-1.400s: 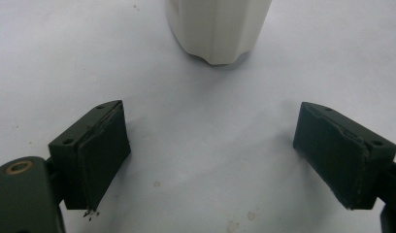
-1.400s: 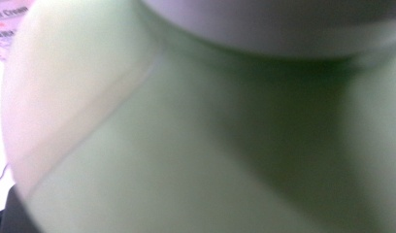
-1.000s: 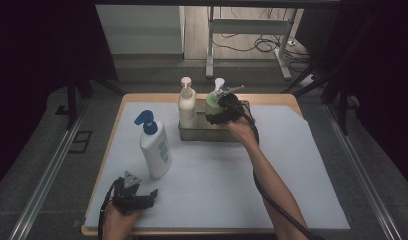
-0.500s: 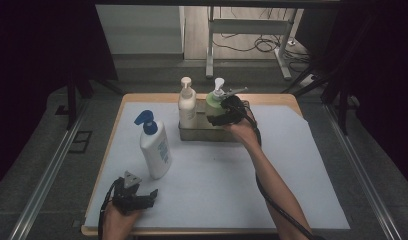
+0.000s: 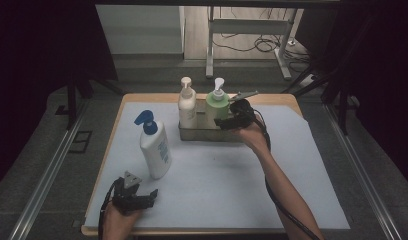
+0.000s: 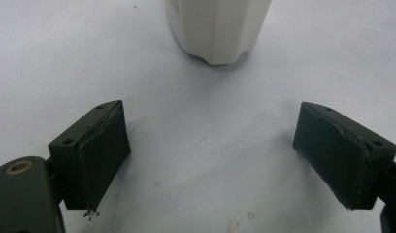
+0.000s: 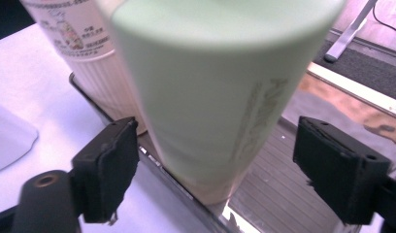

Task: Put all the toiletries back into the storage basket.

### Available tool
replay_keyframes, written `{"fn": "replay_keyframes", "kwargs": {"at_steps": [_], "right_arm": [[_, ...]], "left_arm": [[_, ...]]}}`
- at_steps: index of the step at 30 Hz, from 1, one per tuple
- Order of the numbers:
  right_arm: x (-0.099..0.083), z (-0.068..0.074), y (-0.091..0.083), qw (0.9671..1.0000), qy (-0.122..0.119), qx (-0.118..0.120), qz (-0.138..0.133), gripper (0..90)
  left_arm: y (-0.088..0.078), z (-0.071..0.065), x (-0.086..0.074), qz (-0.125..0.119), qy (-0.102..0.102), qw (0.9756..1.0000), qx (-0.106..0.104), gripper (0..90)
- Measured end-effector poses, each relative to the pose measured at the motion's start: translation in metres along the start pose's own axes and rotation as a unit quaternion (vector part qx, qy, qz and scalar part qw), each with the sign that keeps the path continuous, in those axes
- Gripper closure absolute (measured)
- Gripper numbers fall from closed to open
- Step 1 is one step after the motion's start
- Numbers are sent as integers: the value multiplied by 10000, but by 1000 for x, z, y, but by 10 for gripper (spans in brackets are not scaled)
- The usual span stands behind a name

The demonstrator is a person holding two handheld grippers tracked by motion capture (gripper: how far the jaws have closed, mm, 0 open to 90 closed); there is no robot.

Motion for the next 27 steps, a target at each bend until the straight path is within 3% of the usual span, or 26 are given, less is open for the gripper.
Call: {"fn": "replay_keyframes", "kwargs": {"at_steps": [7, 11, 17, 20, 23, 27], "right_arm": [[-11, -6, -10, 9999, -65, 30, 73, 314], [-16, -14, -14, 10000, 66, -28, 54, 376], [-19, -23, -16, 9999, 103, -95, 81, 539], [-19, -29, -15, 9996, -5, -284, 71, 627], [-16, -34, -13, 9994, 56, -333, 32, 727], [-14, -39, -7, 9989, 145, -432, 62, 795]], "left_arm": [[0, 0, 0, -6, -4, 10000, 6, 123], [0, 0, 0, -5, -2, 10000, 8, 123], [0, 0, 0, -8, -4, 10000, 7, 123], [0, 0, 0, -9, 0, 10000, 10, 123], [0, 0, 0, -10, 0, 10000, 9, 123], [0, 0, 0, -5, 4, 10000, 12, 123]]}}
Point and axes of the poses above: each handheld gripper's, and its own axes: y roughly forward along the jaws, x roughly out of its top, z roughly to its left, the point moved 9 cm from there along y, roughly forward along the jaws, and after that the axes turned 12 degrees about y, right-handed, at the moved point
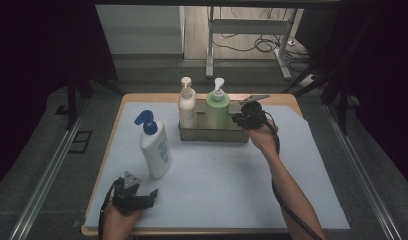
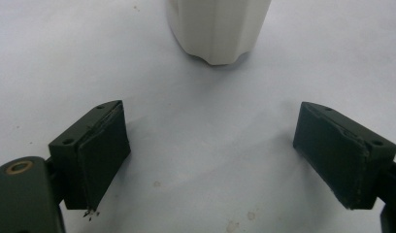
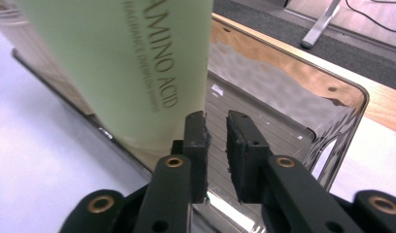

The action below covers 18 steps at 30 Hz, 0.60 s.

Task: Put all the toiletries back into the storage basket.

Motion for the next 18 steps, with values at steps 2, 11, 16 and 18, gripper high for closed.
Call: {"fn": "replay_keyframes", "kwargs": {"at_steps": [2, 11, 16, 18], "right_arm": [[0, -1, 5, 9999, 11, -83, 60, 828], [7, -5, 20, 9996, 230, -178, 39, 894], [9, -7, 25, 9993, 308, -185, 46, 894], [10, -6, 27, 9994, 309, -151, 55, 893]], "left_arm": [[0, 0, 0, -2, -1, 10000, 0, 123], [0, 0, 0, -4, -1, 10000, -3, 123], [0, 0, 0, -4, 0, 10000, -3, 123], [0, 0, 0, -3, -3, 10000, -1, 123]]}}
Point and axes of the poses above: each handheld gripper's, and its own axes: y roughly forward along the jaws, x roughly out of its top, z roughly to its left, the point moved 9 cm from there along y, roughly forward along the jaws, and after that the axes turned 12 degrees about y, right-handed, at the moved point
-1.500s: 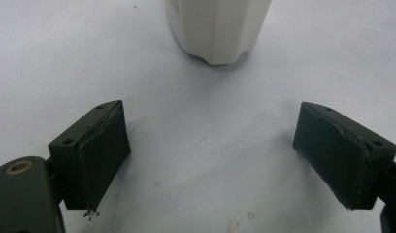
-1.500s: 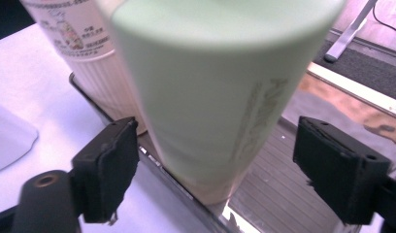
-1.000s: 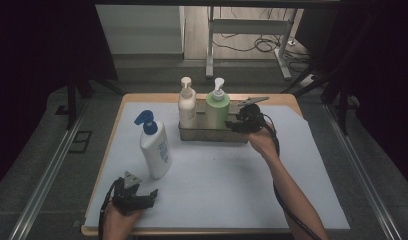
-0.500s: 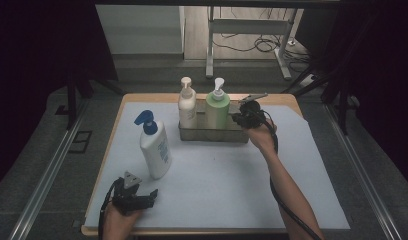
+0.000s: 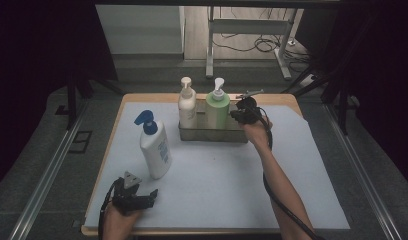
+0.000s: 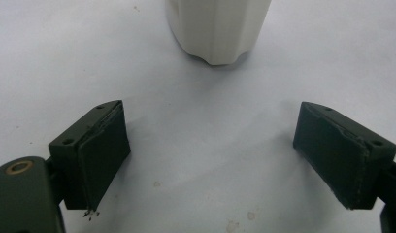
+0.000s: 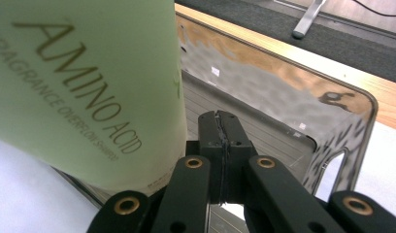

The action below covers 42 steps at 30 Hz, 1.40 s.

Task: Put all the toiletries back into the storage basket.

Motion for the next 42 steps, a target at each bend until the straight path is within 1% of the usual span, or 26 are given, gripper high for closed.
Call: {"fn": "replay_keyframes", "kwargs": {"at_steps": [3, 7, 8, 9, 12, 15, 23, 26, 42], "right_arm": [[-1, 1, 4, 10000, -43, 17, 55, 893], [-3, 6, 8, 9999, -34, 138, 85, 894], [-3, 7, 9, 9999, -56, 99, 87, 894], [-4, 8, 10, 9999, -45, 79, 103, 895], [-5, 10, 12, 9997, 50, 174, 132, 895], [-6, 12, 13, 9998, -12, 152, 150, 895], [-8, 16, 16, 9997, -16, 165, 193, 895], [-9, 18, 17, 9996, -65, 168, 221, 895], [-16, 31, 24, 9991, -122, 291, 269, 895]], "left_arm": [[0, 0, 0, 1, 1, 10000, 0, 123], [0, 0, 0, 2, 0, 10000, -1, 123], [0, 0, 0, 2, 1, 10000, 0, 123], [0, 0, 0, 3, 0, 10000, -1, 123], [0, 0, 0, 4, 0, 10000, -1, 123], [0, 0, 0, 5, -1, 10000, -1, 123], [0, 0, 0, 5, -2, 10000, -2, 123], [0, 0, 0, 5, 0, 10000, -2, 123], [0, 0, 0, 6, -1, 10000, -1, 123]]}}
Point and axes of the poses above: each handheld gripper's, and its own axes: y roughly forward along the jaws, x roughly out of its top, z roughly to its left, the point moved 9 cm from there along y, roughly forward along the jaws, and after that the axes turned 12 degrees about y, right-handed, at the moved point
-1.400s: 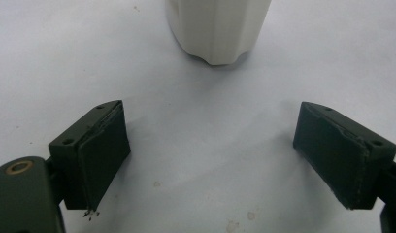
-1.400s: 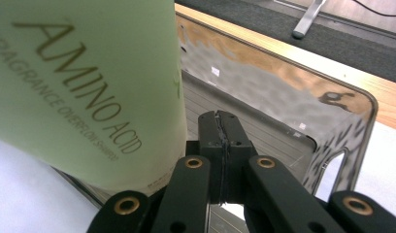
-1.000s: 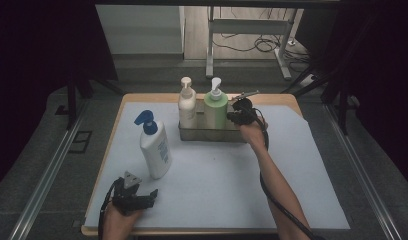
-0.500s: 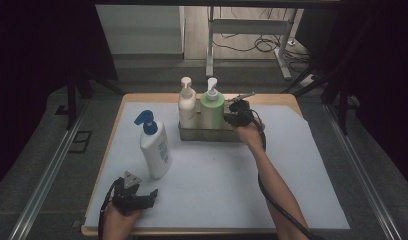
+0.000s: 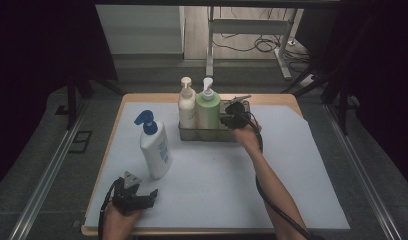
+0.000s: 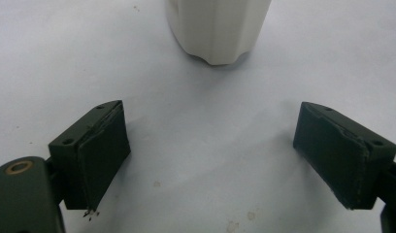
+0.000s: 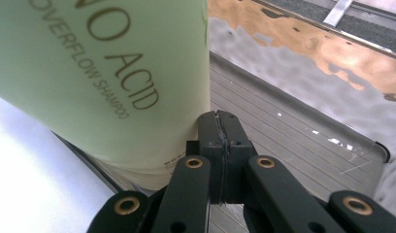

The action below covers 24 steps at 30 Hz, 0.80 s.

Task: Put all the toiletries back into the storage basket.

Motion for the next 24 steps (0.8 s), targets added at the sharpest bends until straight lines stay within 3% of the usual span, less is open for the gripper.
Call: {"fn": "replay_keyframes", "kwargs": {"at_steps": [24], "right_arm": [[-5, 6, -1, 9999, -105, -94, -70, 896]], "left_arm": [[0, 0, 0, 1, -6, 10000, 0, 122]]}}
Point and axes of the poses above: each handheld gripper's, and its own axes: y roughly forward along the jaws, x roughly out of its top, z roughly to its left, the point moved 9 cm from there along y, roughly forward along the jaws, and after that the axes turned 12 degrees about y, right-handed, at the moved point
